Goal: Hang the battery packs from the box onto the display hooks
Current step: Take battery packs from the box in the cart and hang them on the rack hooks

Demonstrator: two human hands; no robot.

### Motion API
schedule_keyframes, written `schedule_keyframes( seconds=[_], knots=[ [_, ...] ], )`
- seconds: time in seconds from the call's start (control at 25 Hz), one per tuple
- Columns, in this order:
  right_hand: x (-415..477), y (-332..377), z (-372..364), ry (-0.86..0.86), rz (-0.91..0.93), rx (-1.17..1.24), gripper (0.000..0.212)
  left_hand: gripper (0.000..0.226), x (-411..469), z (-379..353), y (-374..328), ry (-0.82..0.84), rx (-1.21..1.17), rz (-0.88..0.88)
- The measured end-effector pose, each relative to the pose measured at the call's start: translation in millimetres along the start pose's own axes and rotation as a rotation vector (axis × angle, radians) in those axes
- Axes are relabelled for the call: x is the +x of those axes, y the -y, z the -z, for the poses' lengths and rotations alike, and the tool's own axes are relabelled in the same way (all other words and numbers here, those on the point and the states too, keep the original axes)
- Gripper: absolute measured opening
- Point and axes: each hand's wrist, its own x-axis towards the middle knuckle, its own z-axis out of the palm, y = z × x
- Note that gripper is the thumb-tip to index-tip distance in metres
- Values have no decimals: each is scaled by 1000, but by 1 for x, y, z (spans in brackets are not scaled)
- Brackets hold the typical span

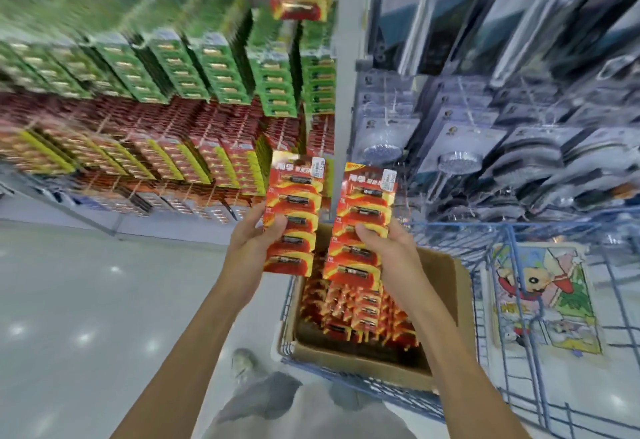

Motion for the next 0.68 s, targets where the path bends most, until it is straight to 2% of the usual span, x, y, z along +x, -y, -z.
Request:
schedule_keyframes(
  seconds=[0.28, 0.44, 0.68],
  knots=[
    [31, 27, -114, 67, 172, -84, 36, 30, 14, 84, -60, -152, -46, -115],
    [43, 36, -196, 78, 264, -118, 36, 33, 29, 145, -103, -158, -99, -178],
    [55, 43, -297, 32, 345, -139, 28, 23, 49, 227, -157, -136, -157, -249]
  ],
)
